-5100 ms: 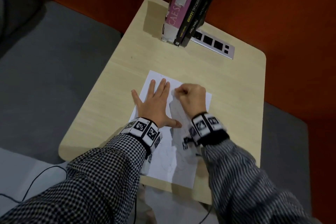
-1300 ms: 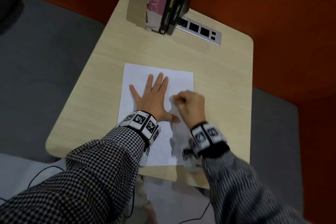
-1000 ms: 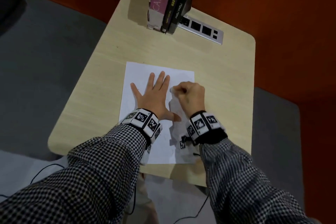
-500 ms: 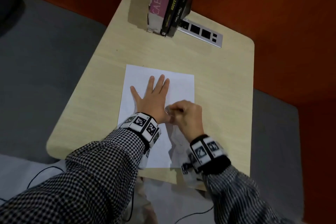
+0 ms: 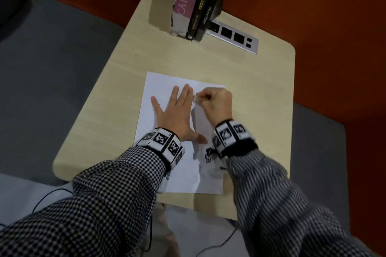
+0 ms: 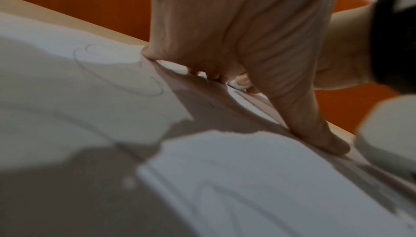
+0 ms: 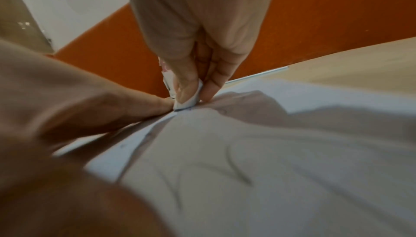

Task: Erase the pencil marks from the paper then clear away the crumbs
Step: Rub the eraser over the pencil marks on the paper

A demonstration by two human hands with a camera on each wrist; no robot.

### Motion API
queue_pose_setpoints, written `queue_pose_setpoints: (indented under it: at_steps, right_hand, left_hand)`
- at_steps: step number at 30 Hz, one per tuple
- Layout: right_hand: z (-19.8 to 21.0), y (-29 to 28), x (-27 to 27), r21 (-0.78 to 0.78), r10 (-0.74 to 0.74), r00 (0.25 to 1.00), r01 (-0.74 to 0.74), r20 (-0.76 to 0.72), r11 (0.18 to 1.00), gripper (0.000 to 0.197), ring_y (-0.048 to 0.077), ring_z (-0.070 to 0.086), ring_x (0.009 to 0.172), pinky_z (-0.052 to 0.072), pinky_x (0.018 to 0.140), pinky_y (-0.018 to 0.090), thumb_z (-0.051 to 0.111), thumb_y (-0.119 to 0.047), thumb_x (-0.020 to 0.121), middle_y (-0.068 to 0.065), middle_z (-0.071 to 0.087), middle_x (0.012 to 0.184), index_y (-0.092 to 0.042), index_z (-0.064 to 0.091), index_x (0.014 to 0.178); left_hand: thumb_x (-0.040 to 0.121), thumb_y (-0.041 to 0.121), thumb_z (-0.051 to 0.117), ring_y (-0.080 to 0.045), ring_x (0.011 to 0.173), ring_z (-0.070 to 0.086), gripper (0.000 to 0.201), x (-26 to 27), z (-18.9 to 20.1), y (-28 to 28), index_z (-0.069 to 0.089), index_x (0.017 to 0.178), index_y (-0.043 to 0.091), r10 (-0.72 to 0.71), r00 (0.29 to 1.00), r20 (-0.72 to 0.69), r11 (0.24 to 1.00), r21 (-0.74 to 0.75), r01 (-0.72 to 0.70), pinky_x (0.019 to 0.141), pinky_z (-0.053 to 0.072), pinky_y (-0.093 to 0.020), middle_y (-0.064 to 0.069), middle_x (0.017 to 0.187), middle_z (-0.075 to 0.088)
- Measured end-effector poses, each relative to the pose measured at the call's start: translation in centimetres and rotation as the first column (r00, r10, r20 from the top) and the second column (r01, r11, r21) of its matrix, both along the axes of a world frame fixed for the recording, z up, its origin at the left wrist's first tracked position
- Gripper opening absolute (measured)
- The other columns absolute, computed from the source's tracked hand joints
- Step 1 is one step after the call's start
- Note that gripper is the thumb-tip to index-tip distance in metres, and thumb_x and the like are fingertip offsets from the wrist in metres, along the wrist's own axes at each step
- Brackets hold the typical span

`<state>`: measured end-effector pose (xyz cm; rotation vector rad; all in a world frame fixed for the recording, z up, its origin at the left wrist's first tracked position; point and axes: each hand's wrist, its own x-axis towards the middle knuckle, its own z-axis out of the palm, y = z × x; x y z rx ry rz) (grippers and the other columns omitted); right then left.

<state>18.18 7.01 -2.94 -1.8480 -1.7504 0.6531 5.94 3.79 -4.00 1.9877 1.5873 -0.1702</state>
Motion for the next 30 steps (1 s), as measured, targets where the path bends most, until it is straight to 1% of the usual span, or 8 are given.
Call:
queue_pose_setpoints:
  at_steps: [6, 10, 13, 16, 21, 24, 27, 30]
  right_hand:
    - [-0.1, 0.7, -0.1, -0.036, -0.007, 1.0, 0.006, -0.022, 0.999, 0.004, 0.029, 0.068, 0.072, 0.055, 0.072, 0.041, 0.071, -0.002, 0.075, 0.015, 0.073, 0.075, 0.001, 0.072, 0.073]
    - [-0.4, -1.7, 0.2, -0.053, 0.041, 0.998, -0.039, 0.049, 0.998, 0.004, 0.03, 0.067, 0.072, 0.054, 0.07, 0.04, 0.07, -0.004, 0.076, 0.015, 0.073, 0.077, -0.001, 0.073, 0.074]
    - [0.2, -1.9, -0.1, -0.048, 0.062, 0.998, -0.061, 0.03, 0.997, 0.004, 0.029, 0.067, 0.071, 0.054, 0.069, 0.037, 0.07, -0.002, 0.074, 0.015, 0.073, 0.075, -0.003, 0.073, 0.073]
    - [0.6, 2.1, -1.2, -0.016, 0.042, 0.999, -0.041, 0.017, 0.999, 0.008, 0.029, 0.068, 0.071, 0.053, 0.068, 0.032, 0.067, 0.003, 0.072, 0.015, 0.073, 0.073, -0.002, 0.073, 0.071]
    - [-0.1, -1.6, 0.1, -0.047, 0.066, 0.992, -0.061, 0.105, 0.997, 0.007, 0.03, 0.067, 0.069, 0.054, 0.068, 0.039, 0.071, -0.007, 0.075, 0.016, 0.072, 0.073, -0.002, 0.072, 0.071]
    - [-0.1, -1.5, -0.1, -0.031, 0.057, 0.996, -0.056, 0.066, 0.998, 0.004, 0.032, 0.066, 0.068, 0.055, 0.068, 0.043, 0.07, -0.003, 0.073, 0.018, 0.072, 0.072, -0.001, 0.072, 0.07]
    - [0.3, 2.3, -1.2, 0.014, 0.049, 0.998, -0.05, 0.047, 0.999, 0.007, 0.031, 0.067, 0.069, 0.055, 0.069, 0.041, 0.067, 0.002, 0.072, 0.017, 0.072, 0.071, -0.001, 0.073, 0.071]
    - [-0.1, 0.9, -0.4, -0.001, 0.079, 0.99, -0.079, 0.119, 0.997, 0.006, 0.031, 0.066, 0.068, 0.054, 0.066, 0.038, 0.067, 0.0, 0.074, 0.017, 0.072, 0.071, -0.001, 0.072, 0.069]
  left_hand:
    - [0.06, 0.08, 0.063, -0.017, 0.146, -0.024, 0.137, 0.0, 0.1, 0.5, -0.016, 0.152, 0.017, 0.088, 0.994, 0.07, 0.996, -0.02, -0.087, 0.107, -0.008, -0.07, 0.006, 0.158, -0.026]
    - [0.07, 0.073, 0.063, -0.017, 0.146, -0.024, 0.127, -0.1, -0.3, 0.7, -0.017, 0.152, 0.017, 0.115, 0.991, 0.075, 0.993, -0.023, -0.114, 0.109, -0.01, -0.067, 0.006, 0.158, -0.027]
    - [0.068, 0.073, 0.064, -0.017, 0.146, -0.024, 0.13, -0.2, -0.3, 0.7, -0.017, 0.152, 0.018, 0.103, 0.992, 0.074, 0.995, -0.017, -0.102, 0.109, -0.009, -0.067, 0.007, 0.158, -0.027]
    - [0.066, 0.074, 0.064, -0.017, 0.146, -0.023, 0.13, -0.2, -0.2, 0.8, -0.015, 0.152, 0.018, 0.105, 0.991, 0.079, 0.994, -0.025, -0.103, 0.108, -0.007, -0.068, 0.007, 0.158, -0.026]
    - [0.066, 0.074, 0.065, -0.016, 0.146, -0.024, 0.132, -0.3, -0.4, 0.8, -0.017, 0.152, 0.019, 0.111, 0.989, 0.093, 0.994, -0.022, -0.11, 0.109, -0.009, -0.067, 0.008, 0.158, -0.026]
    - [0.066, 0.074, 0.065, -0.017, 0.146, -0.023, 0.131, -0.2, -0.3, 0.9, -0.016, 0.153, 0.018, 0.106, 0.991, 0.083, 0.994, -0.019, -0.105, 0.109, -0.007, -0.067, 0.007, 0.159, -0.025]
    - [0.066, 0.074, 0.064, -0.017, 0.146, -0.022, 0.129, -0.2, -0.2, 0.8, -0.014, 0.153, 0.018, 0.103, 0.992, 0.072, 0.995, -0.008, -0.103, 0.109, -0.005, -0.068, 0.007, 0.159, -0.024]
    - [0.065, 0.074, 0.065, -0.016, 0.146, -0.022, 0.131, -0.2, -0.1, 0.9, -0.015, 0.153, 0.018, 0.105, 0.991, 0.083, 0.994, -0.016, -0.104, 0.109, -0.006, -0.068, 0.007, 0.159, -0.025]
